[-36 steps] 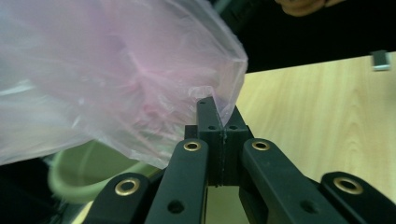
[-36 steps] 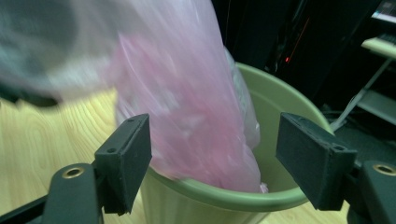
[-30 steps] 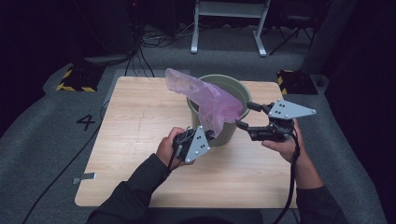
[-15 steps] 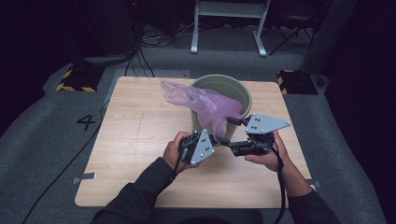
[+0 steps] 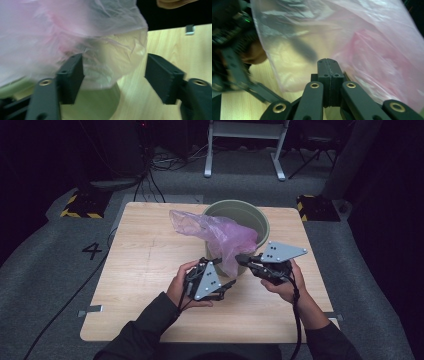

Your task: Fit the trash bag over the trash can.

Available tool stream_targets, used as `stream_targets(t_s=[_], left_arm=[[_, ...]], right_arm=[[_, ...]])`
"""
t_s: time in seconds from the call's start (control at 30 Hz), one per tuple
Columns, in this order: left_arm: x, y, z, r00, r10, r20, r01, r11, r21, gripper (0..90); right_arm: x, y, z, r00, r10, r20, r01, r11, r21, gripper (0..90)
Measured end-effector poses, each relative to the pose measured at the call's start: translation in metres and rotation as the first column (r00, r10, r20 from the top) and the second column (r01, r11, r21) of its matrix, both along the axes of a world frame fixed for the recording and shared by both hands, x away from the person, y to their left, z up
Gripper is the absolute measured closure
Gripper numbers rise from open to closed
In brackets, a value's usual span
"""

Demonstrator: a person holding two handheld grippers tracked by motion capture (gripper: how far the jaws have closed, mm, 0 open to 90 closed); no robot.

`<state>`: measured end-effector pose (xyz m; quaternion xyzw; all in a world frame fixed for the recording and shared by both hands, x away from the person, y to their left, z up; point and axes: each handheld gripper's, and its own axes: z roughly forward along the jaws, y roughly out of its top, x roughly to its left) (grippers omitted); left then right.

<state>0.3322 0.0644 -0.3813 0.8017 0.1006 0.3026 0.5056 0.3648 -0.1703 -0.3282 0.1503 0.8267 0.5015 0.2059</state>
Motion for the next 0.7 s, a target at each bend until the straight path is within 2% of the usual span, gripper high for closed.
stream_targets(t_s=[0.03,0.07,0.1,0.17,0.2,0.27,0.3,0.33,0.37,0.4,0.5,0.57,0.6,0.7], left_arm=[[-0.004,0.007,0.001,0.9999,0.011,0.002,-0.011,0.9998,-0.014,30.7],[-0.004,0.007,0.001,0.9999,0.011,0.002,-0.011,0.9998,-0.014,29.6],[-0.009,0.02,0.003,1.0,0.01,-0.001,-0.01,0.9992,-0.038,28.9],[-0.011,0.024,0.004,0.9998,0.019,0.002,-0.019,0.999,-0.04,28.5],[-0.013,0.035,0.007,0.9988,0.05,0.005,-0.049,0.9969,-0.062,28.5],[-0.01,0.043,0.009,0.9974,0.071,-0.011,-0.072,0.9929,-0.095,28.6],[-0.01,0.043,0.009,0.9974,0.071,-0.011,-0.072,0.9929,-0.095,28.6],[-0.005,0.055,0.011,0.9968,0.071,-0.035,-0.076,0.9867,-0.144,28.6],[-0.005,0.055,0.011,0.9968,0.071,-0.035,-0.076,0.9867,-0.144,28.6],[-0.005,0.059,0.011,0.9962,0.072,-0.049,-0.079,0.9824,-0.169,28.6],[-0.01,0.054,0.007,0.9948,0.099,-0.024,-0.102,0.988,-0.117,35.3],[-0.008,0.05,0.005,0.9972,0.07,-0.026,-0.072,0.9928,-0.095,49.7],[-0.006,0.049,0.004,0.998,0.057,-0.029,-0.059,0.9941,-0.09,54.8],[0.001,0.039,-0.001,0.9987,0.024,-0.045,-0.027,0.9968,-0.075,64.7]], right_arm=[[0.0,-0.002,0.0,1.0,0.0,-0.003,0.0,1.0,0.006,90.0],[0.001,-0.004,0.0,1.0,-0.005,-0.004,0.006,0.9999,0.012,90.0],[0.001,-0.005,-0.001,0.9999,-0.01,-0.006,0.01,0.9998,0.014,90.0],[0.001,-0.006,-0.001,0.9999,-0.01,-0.006,0.01,0.9998,0.018,90.0],[0.001,-0.008,-0.001,0.9998,-0.021,-0.005,0.021,0.9993,0.029,88.3],[-0.001,-0.009,-0.001,0.9999,-0.017,-0.001,0.017,0.9992,0.035,87.8],[-0.001,-0.009,-0.001,0.9999,-0.017,-0.001,0.017,0.9992,0.035,87.8],[-0.002,-0.009,-0.002,0.9999,-0.015,0.002,0.015,0.9992,0.036,88.5],[-0.002,-0.009,-0.002,0.9999,-0.015,0.002,0.015,0.9992,0.036,88.5],[-0.002,-0.009,-0.002,0.9999,-0.015,0.002,0.015,0.9993,0.035,88.6],[-0.002,-0.01,-0.003,0.9999,-0.011,-0.005,0.011,0.9991,0.04,78.0],[-0.006,-0.009,-0.001,0.9999,-0.013,0.01,0.013,0.9991,0.041,63.4],[-0.008,-0.008,0.001,0.9998,-0.01,0.02,0.009,0.9989,0.046,59.5],[-0.014,-0.004,0.005,0.9996,-0.003,0.028,0.001,0.9982,0.06,45.4]])
